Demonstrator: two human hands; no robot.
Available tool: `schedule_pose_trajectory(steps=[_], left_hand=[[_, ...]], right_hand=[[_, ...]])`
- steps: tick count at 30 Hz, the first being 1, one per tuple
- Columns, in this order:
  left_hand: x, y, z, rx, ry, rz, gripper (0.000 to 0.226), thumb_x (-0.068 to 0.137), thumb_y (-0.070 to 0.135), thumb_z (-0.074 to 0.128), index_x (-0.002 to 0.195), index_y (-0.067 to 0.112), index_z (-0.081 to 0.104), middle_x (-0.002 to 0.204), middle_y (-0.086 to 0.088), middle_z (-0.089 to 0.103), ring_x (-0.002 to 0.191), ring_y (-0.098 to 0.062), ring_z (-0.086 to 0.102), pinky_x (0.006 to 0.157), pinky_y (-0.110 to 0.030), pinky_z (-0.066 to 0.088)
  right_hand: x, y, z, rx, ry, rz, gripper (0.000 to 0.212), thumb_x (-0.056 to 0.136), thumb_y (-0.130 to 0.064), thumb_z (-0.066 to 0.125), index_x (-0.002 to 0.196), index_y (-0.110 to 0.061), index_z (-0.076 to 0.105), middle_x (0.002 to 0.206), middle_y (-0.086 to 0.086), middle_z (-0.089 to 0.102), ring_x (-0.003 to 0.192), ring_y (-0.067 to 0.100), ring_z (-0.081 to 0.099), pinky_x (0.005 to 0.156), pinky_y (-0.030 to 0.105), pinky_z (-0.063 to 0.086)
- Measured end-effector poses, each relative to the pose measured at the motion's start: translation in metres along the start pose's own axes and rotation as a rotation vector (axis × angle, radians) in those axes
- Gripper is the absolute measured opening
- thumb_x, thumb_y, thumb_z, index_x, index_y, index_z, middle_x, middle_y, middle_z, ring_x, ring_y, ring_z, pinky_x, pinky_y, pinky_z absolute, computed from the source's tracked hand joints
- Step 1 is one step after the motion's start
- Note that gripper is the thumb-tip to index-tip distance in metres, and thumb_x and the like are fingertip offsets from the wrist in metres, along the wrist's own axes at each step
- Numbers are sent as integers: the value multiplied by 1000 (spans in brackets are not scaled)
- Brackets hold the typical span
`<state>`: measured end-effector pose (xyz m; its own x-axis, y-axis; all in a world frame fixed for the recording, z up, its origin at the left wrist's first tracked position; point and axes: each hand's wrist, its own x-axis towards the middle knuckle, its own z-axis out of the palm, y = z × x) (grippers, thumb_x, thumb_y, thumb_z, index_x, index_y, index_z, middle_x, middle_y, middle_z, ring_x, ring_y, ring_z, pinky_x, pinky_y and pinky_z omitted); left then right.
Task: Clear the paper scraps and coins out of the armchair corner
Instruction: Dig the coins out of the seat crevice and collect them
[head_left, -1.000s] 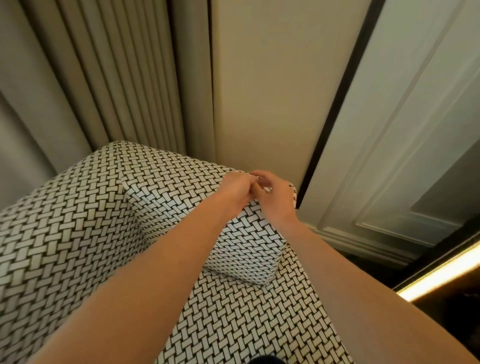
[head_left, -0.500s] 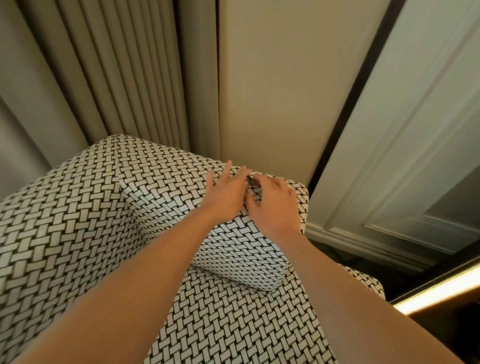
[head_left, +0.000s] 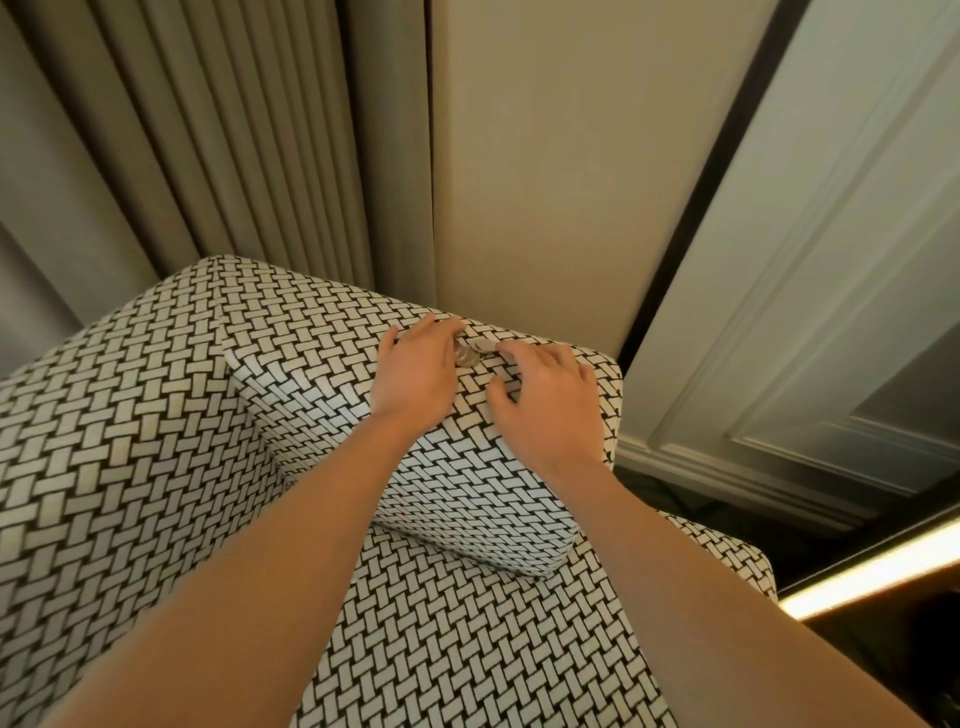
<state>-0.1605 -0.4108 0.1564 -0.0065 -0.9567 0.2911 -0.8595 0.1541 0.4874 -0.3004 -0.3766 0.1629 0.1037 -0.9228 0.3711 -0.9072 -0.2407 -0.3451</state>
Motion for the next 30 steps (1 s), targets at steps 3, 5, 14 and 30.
schedule_pose_trajectory(steps=[3, 5, 14, 30], left_hand=[[1, 1, 2, -50, 67, -26, 37, 99, 11, 33, 130, 18, 51, 127, -1, 60, 122, -15, 50, 118, -39, 12], [1, 1, 3, -74, 74, -19, 36, 101, 16, 31, 131, 18, 51, 127, -1, 59, 120, -15, 52, 118, -40, 14], [-2, -4, 0, 5, -30, 53, 37, 102, 22, 29, 133, 18, 48, 138, -2, 51, 138, -15, 32, 118, -42, 9], [-96, -5, -55, 198, -424, 15, 61, 101, 38, 25, 150, 18, -6, 157, 1, -14, 145, -16, -13, 119, -41, 4]], right_hand=[[4, 1, 1, -53, -87, -42, 52, 92, -37, 38, 143, -31, 26, 151, -7, 32, 135, 15, 28, 106, 40, 26], [6, 4, 3, -121, -186, -90, 57, 95, -38, 28, 148, -36, 9, 157, -11, 12, 142, 15, 16, 109, 42, 21], [4, 5, 4, 38, -35, -96, 33, 92, -29, 44, 124, -29, 53, 125, -10, 57, 119, 9, 45, 100, 32, 27], [-25, 9, -17, 189, -231, -25, 51, 89, -29, 56, 137, -27, 37, 138, -9, 47, 112, 16, 54, 100, 41, 43]])
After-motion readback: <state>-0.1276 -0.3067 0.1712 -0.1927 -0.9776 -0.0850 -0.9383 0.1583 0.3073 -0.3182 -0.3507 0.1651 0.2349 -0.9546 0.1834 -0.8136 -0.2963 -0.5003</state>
